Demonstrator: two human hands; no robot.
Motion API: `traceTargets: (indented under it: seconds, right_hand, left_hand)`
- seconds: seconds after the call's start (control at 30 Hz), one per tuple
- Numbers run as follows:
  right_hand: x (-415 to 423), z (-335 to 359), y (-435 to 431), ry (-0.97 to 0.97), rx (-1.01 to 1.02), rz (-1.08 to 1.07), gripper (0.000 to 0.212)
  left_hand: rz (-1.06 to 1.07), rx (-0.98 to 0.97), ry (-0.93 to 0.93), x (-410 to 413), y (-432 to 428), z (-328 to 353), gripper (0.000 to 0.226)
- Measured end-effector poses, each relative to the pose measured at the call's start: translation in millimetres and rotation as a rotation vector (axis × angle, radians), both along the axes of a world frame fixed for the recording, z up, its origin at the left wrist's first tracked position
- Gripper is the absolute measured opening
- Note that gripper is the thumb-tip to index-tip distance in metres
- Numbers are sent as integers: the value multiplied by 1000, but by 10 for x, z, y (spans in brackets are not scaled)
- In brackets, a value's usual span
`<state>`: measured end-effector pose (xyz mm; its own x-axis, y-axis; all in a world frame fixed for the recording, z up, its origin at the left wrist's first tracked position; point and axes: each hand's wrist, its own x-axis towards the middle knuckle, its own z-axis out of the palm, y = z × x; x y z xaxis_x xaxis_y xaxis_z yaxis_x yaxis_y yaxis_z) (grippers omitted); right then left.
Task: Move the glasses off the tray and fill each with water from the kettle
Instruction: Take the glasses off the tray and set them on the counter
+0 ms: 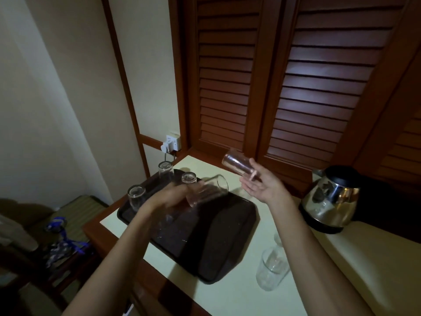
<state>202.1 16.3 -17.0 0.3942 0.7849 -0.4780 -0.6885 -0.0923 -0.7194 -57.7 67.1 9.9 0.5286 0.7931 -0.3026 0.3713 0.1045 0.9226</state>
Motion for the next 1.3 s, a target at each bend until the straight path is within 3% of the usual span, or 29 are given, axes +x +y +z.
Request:
traceTargets:
  seconds: [0.1,0.2,0.37,0.47,0.57,0.83,1.03,1.3]
  right_hand:
    - [108,98,-324,197,121,-7,56]
    - [164,196,-636,138,163,3,60]
    - [349,229,-1259,-174,194,104,77]
    - [543,102,-1690,-498,108,47,62]
    - [727,-133,-2077,-654,43,-14,58]
    - [1011,-852,-2472,-801,-127,-67,73]
    - [1102,-1134,-2489,-962,-330,-75,80]
    - [1013,-1144,-2516,-1080,-437,-18,74]
  left_hand:
    - [95,-423,-367,29,-261,-19,47]
    - [136,-433,-516,141,-539,-62,49]
    - [106,-116,-501,400,-1098,18,44]
    - [92,11,-474,613,-1517,59,44]
    - [-4,62,-429,861,-1911,-81,44]
    - [-217,204,-194,1419,-2557,-976,51]
    - [-163,184,-177,1587,-2725,-1334,55]
    - [-136,140,-145,1589,-2831,-1456,65]
